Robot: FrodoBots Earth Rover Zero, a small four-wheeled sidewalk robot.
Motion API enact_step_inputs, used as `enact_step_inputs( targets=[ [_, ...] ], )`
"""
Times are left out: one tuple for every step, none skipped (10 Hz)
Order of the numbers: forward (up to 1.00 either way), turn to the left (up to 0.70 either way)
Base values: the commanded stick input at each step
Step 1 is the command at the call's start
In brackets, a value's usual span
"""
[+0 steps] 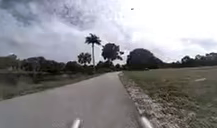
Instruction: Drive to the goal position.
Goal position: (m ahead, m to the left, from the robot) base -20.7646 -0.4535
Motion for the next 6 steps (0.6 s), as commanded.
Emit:
enact_step_inputs(
  targets=[
    [0.69, 0.03],
    [0.69, 0.03],
    [0.69, 0.08],
    [0.69, 0.18],
    [0.69, 0.28],
    [0.69, 0.04]
  ],
)
